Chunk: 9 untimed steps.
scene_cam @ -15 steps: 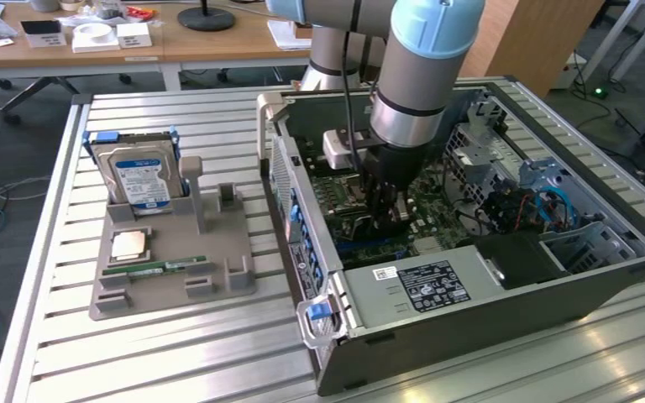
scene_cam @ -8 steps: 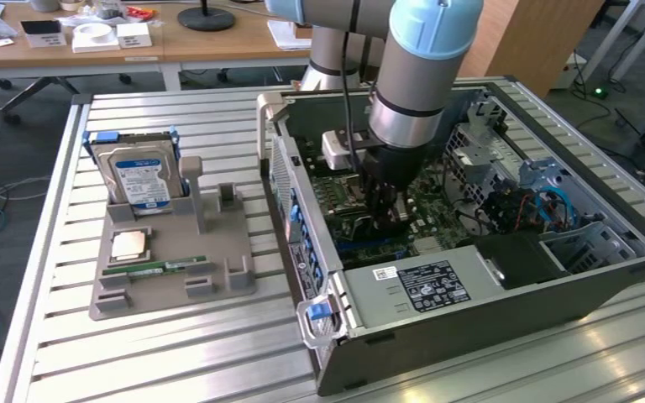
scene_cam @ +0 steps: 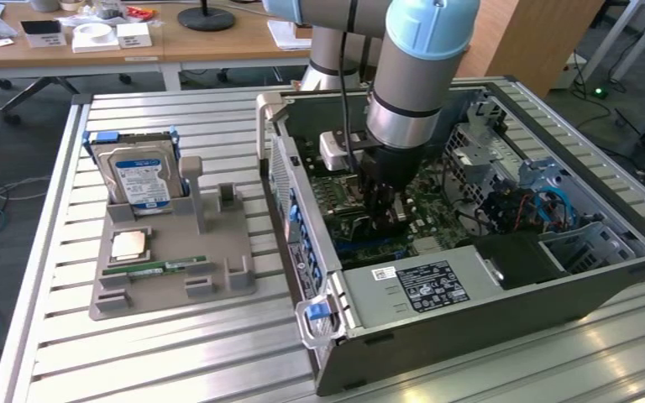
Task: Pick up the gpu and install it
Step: 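Insert the gpu into the slot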
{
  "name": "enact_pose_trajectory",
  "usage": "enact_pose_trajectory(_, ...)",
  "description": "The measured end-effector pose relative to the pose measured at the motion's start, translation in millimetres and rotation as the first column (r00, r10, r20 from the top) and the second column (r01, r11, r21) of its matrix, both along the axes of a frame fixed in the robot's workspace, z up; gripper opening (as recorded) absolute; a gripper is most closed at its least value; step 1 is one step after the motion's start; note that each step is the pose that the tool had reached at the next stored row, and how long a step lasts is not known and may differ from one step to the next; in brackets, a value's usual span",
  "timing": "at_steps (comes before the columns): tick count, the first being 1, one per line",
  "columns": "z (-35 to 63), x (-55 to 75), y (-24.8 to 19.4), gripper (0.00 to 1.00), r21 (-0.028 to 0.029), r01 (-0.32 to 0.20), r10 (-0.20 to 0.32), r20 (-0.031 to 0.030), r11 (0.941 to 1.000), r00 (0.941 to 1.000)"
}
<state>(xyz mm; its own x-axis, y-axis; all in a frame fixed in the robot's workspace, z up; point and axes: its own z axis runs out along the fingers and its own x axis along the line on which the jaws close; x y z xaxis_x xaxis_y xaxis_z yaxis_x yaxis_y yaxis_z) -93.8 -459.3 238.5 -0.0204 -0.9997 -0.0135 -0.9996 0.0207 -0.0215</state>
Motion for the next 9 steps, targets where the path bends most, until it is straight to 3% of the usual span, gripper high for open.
enact_pose_trajectory(9,-0.5,-0.3,0.0,0.26,0.0004,0.0,0.0,-0.0011,1.0,1.0)
